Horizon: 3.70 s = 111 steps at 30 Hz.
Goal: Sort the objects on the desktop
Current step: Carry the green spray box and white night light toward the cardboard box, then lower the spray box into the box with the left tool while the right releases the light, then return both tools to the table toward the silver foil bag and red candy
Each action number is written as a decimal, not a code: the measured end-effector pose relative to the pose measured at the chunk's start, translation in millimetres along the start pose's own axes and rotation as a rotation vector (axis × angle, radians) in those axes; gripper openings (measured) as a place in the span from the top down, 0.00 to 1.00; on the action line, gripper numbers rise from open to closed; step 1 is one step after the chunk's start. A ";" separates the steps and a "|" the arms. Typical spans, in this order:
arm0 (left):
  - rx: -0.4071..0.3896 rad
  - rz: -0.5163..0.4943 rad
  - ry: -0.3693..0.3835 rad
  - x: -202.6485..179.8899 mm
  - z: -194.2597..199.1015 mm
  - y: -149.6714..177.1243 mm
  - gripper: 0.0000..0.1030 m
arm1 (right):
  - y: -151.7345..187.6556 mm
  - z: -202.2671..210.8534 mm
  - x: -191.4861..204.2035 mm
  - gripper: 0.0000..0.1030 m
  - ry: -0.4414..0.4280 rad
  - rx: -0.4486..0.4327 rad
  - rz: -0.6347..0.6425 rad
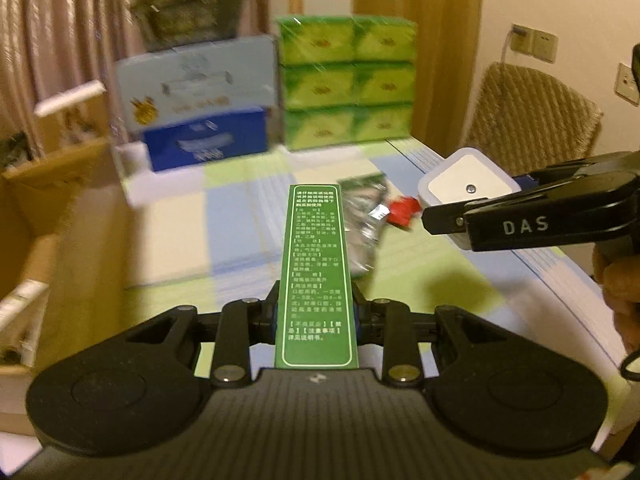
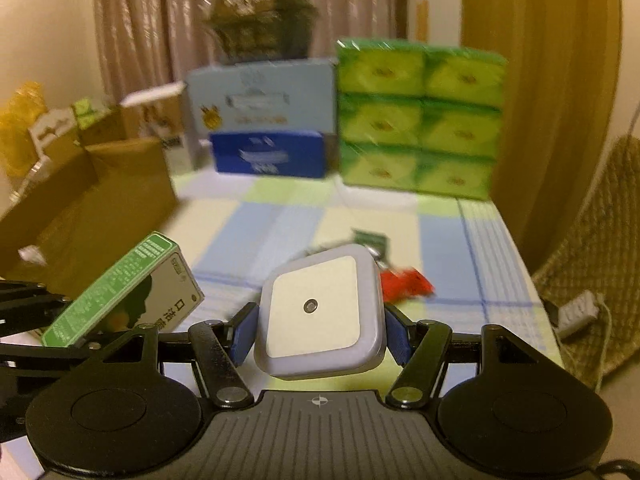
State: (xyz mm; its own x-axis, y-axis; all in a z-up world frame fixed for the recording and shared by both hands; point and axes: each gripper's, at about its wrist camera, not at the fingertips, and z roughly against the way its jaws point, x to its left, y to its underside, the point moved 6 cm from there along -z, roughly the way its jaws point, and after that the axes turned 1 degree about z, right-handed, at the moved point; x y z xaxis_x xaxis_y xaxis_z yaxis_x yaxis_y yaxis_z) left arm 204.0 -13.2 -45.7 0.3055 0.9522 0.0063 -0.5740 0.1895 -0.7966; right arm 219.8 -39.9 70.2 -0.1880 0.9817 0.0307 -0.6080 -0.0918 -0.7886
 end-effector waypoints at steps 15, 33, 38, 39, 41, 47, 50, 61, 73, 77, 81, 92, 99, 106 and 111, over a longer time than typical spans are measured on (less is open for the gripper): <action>-0.085 0.126 -0.229 130.2 79.4 -32.3 0.75 | -72.2 3.6 109.8 0.40 -0.195 -0.126 0.052; -0.036 0.275 -0.370 243.4 89.7 -22.2 0.75 | -88.0 -50.9 229.5 0.40 -0.383 -0.082 0.140; -0.021 0.288 -0.379 249.7 89.0 -14.5 0.75 | -84.6 -57.2 234.7 0.40 -0.393 -0.067 0.134; -0.019 0.291 -0.378 251.2 88.8 -13.3 0.75 | -84.7 -58.5 236.3 0.40 -0.396 -0.064 0.133; -0.017 0.301 -0.377 254.8 87.9 -11.1 0.75 | -84.3 -59.4 239.2 0.40 -0.402 -0.062 0.132; -0.009 0.334 -0.381 266.8 84.3 -6.3 0.75 | -84.9 -67.8 244.4 0.40 -0.413 -0.049 0.131; -0.006 0.344 -0.386 271.4 83.5 -3.1 0.75 | -84.7 -73.8 248.0 0.40 -0.421 -0.038 0.123; 0.018 0.357 -0.396 281.1 72.1 3.2 0.75 | -84.5 -88.3 258.3 0.40 -0.448 -0.014 0.111; -0.001 0.354 -0.427 281.6 78.3 4.3 0.66 | -85.5 -86.2 257.9 0.40 -0.464 -0.013 0.091; 0.006 0.343 -0.431 280.1 78.7 5.7 0.66 | -85.1 -86.5 258.8 0.40 -0.471 -0.008 0.084; 0.012 0.347 -0.426 279.2 78.3 7.5 0.65 | -84.7 -87.6 260.4 0.40 -0.475 -0.002 0.080; 0.021 0.345 -0.431 278.9 79.2 11.6 0.62 | -79.7 -96.3 268.1 0.35 -0.565 0.017 0.011; 0.016 0.352 -0.435 280.3 80.5 12.3 0.61 | -87.3 -93.9 253.2 0.18 -0.554 -0.023 -0.060; -0.011 0.347 -0.438 274.0 83.9 6.6 0.52 | -95.0 -78.9 237.3 0.15 -0.531 -0.055 -0.077; -0.030 0.325 -0.429 262.2 82.7 -1.8 0.48 | -90.6 -70.6 221.0 0.10 -0.497 -0.071 -0.064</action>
State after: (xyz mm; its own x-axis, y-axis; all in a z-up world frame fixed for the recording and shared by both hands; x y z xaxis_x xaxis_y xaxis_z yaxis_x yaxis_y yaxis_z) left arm 222.3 256.0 7.5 -0.2254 0.9743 -0.0025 -0.5633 -0.1324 -0.8156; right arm 287.8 197.2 105.1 -0.5069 0.7851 0.3559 -0.5800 -0.0052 -0.8146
